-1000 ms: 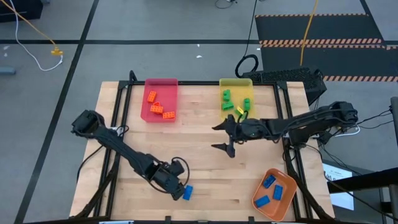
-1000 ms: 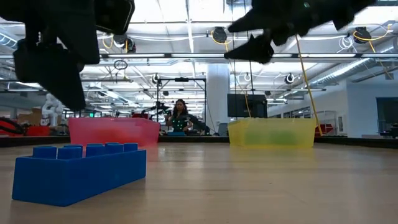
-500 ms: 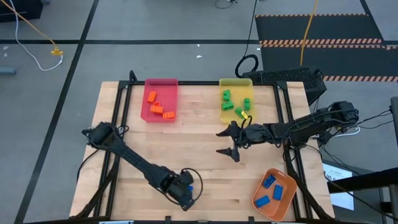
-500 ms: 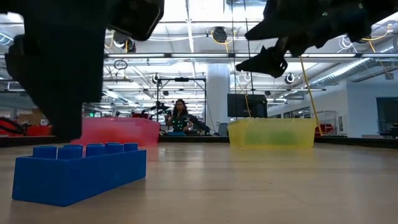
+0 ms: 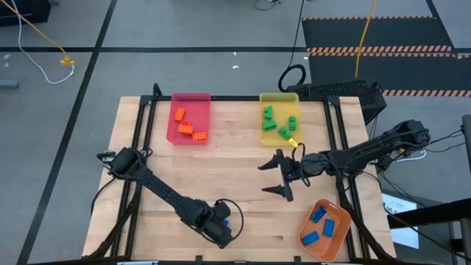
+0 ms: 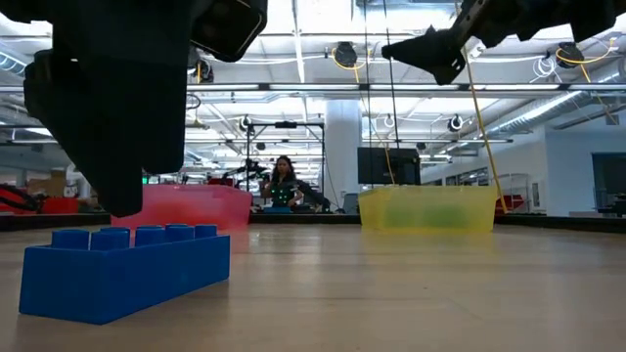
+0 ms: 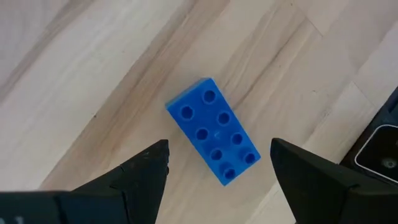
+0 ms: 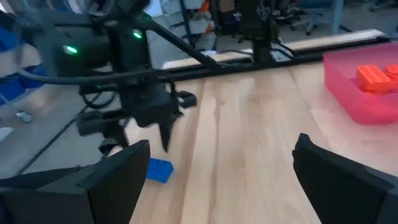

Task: Sort & place blocks by color
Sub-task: Put the blue game piece into the orange bin

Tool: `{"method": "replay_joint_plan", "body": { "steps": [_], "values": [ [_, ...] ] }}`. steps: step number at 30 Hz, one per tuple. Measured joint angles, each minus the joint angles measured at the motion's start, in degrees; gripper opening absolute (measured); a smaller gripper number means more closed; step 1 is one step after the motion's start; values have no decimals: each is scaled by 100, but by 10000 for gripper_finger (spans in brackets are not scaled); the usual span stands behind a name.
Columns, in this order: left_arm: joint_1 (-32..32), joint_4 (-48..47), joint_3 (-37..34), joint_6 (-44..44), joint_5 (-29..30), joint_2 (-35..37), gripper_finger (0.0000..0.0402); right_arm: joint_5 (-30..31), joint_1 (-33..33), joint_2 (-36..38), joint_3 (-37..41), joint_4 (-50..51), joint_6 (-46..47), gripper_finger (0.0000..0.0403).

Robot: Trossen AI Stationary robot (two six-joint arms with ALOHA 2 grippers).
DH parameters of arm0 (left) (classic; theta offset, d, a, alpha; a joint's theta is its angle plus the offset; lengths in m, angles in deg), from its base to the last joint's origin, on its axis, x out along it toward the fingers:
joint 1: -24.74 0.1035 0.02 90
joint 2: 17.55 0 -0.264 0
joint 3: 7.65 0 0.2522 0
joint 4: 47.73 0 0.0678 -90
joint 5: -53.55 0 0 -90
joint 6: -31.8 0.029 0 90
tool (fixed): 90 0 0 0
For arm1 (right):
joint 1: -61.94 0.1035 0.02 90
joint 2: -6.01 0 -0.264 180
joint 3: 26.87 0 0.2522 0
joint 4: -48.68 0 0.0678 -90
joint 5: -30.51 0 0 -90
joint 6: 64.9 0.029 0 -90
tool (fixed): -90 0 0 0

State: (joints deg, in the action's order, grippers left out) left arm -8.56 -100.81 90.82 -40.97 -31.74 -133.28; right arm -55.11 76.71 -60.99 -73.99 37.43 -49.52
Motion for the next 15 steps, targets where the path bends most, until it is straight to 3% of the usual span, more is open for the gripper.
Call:
{"method": "replay_joint_plan", "body": {
  "steps": [15],
  "values": [
    [78, -30, 22, 210, 133, -528, 278, 23, 71, 15, 0, 124, -110, 376]
  ]
}}
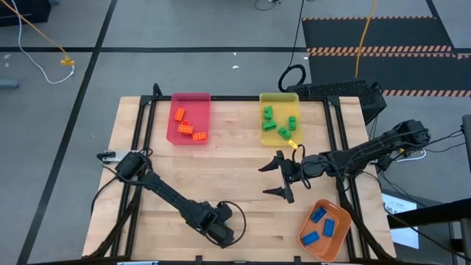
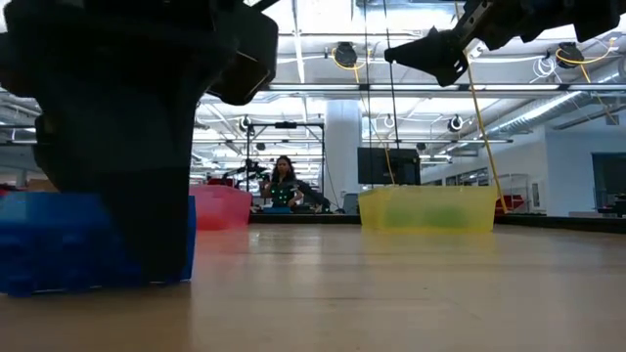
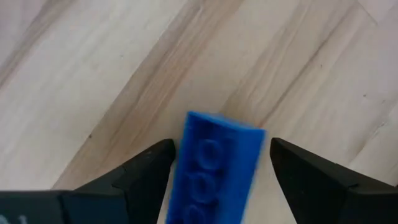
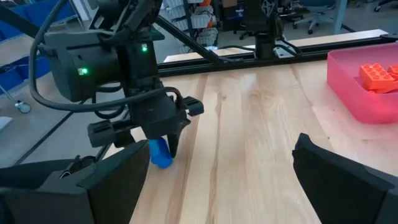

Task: Sort & place blocks by color
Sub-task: Put the blue game piece into the orange bin

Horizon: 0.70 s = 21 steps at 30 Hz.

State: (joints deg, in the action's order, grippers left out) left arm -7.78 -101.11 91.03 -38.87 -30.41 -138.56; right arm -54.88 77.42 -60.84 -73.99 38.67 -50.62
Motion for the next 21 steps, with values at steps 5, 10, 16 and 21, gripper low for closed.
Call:
{"method": "replay_joint_plan", "body": {
  "steps": [5, 10, 16, 21],
  "values": [
    [125, -201, -25, 371, 174, 74, 268, 1, 0, 0, 0, 7, 0, 376],
    [202, -463, -28, 602, 131, 74, 198, 3, 0, 0, 0, 24, -25, 376],
    [295, -610, -30, 952, -70, 94, 61, 3, 0, 0, 0, 48, -44, 376],
    [439, -772, -39, 1063, -401, 206, 13, 3, 0, 0, 0, 50, -44, 376]
  ]
}}
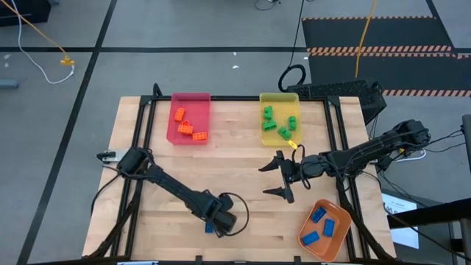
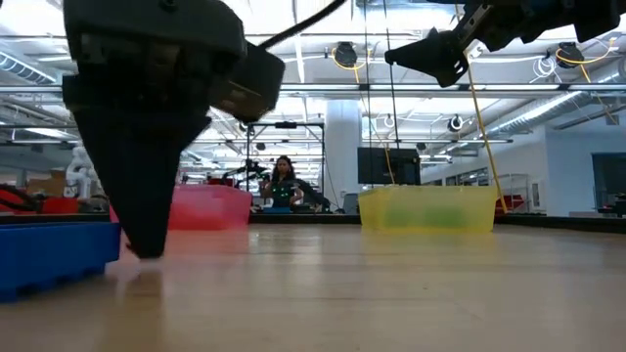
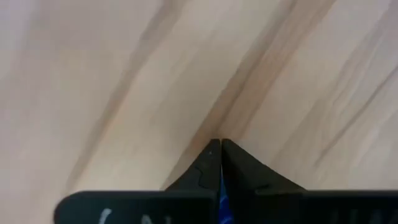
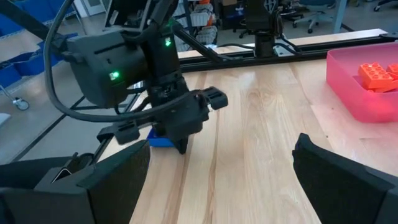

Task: Sort & place blocks by color
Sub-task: Put the blue game piece into the orange bin

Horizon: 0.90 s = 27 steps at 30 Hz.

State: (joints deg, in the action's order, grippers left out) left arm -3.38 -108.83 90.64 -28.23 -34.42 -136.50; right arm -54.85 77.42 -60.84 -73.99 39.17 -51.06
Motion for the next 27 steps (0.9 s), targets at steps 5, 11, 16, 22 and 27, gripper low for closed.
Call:
{"method": "replay_joint_plan", "body": {
  "steps": [5, 11, 16, 22, 27],
  "values": [
    [207, -312, 0, 249, 35, 319, 41, 0, 0, 0, 0, 4, 0, 376],
    [328, -121, 8, 1065, -365, 836, 87, -2, 0, -2, 0, 123, 0, 376],
    [7, 155, 13, 2324, -498, 957, 155, -15, 0, -2, 0, 264, 0, 376],
    [-383, 89, 0, 2892, -107, 945, 257, -21, 0, -2, 0, 264, 25, 376],
    [-668, 87, -2, 3528, 231, 945, 319, -22, 0, -2, 0, 262, 40, 376]
  ]
}}
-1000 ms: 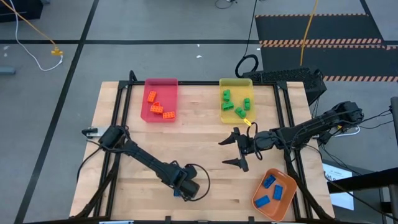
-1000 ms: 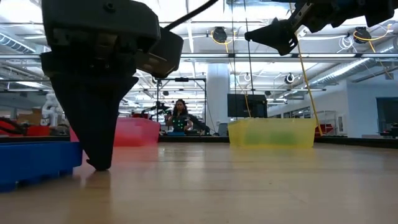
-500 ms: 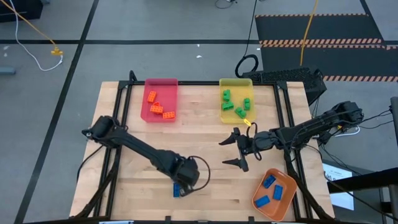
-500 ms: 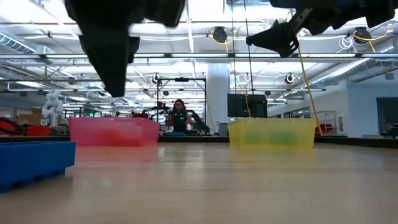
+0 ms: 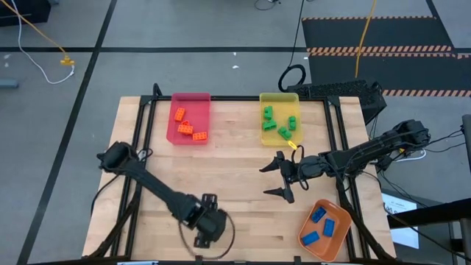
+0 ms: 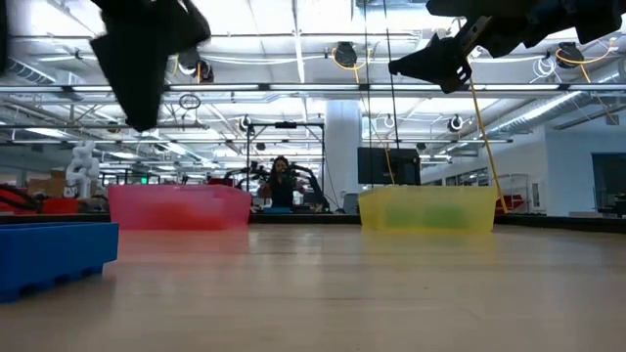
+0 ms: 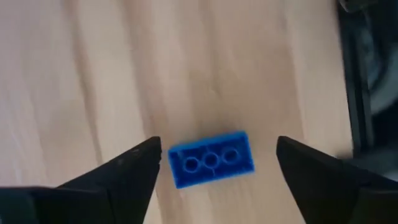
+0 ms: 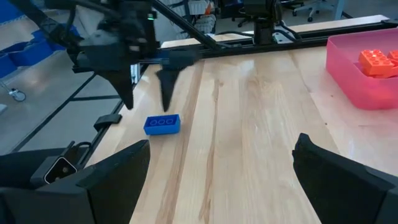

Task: Sort & place blocks by color
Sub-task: Put the blue game piece into the orange bin

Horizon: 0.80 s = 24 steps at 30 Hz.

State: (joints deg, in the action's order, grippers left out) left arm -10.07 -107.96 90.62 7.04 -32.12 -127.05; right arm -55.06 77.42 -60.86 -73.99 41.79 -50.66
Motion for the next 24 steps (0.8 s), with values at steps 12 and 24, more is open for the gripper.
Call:
{"method": "replay_joint_plan", "body": {
  "steps": [12, 24],
  "values": [
    [-773, -516, -8, 4033, 1126, -291, 342, -2, 0, 0, 0, -9, 4, 376],
    [-484, -674, -7, 5373, 1162, -767, 342, -3, 4, 2, 0, 66, -21, 376]
  ]
}}
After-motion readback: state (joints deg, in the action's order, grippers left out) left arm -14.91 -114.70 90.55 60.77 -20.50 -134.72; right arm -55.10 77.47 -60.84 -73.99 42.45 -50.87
